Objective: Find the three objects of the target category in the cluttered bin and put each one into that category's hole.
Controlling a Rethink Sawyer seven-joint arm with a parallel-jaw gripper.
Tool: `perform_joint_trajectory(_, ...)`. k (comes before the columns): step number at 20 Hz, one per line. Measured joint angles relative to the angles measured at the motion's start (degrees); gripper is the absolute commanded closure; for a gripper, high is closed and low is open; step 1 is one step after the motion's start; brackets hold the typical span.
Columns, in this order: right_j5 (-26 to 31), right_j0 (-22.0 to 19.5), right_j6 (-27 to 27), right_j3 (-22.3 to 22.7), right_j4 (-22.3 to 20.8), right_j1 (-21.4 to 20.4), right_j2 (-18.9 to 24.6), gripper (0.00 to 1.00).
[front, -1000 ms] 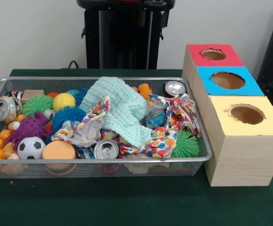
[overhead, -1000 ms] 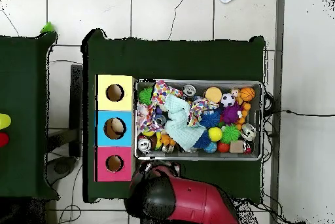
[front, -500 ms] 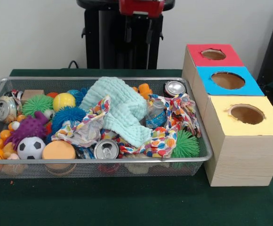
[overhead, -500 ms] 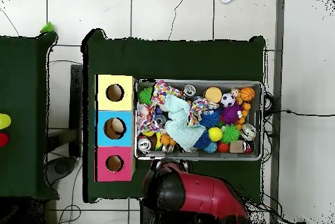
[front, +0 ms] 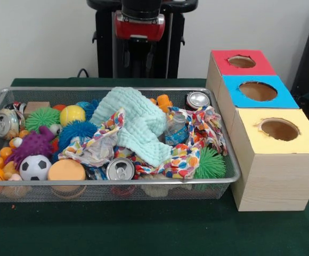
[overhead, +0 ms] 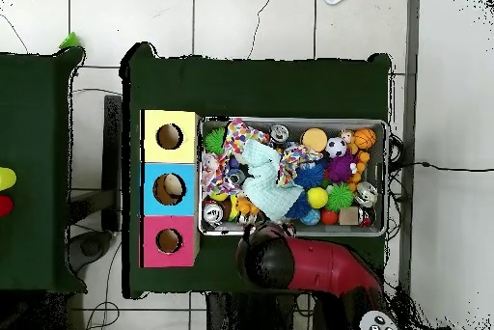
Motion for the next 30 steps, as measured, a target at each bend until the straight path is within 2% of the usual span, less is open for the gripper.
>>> perform_joint_trajectory(6,-1.55,-0.48,0.0,-0.67,-3.28,2.05,0.62,0.0)
perform_joint_trajectory(8,-1.55,-1.79,0.0,-0.69,-4.09,2.05,1.72,0.0)
perform_joint_trajectory(17,-1.32,-13.21,0.0,-1.76,-4.82,1.22,8.9,0.0)
perform_joint_trajectory(21,-0.56,-16.37,0.0,-3.76,-5.61,1.22,11.12,0.0)
perform_joint_trajectory(30,0.46,-17.73,0.0,-8.63,-8.83,1.29,14.05,0.0)
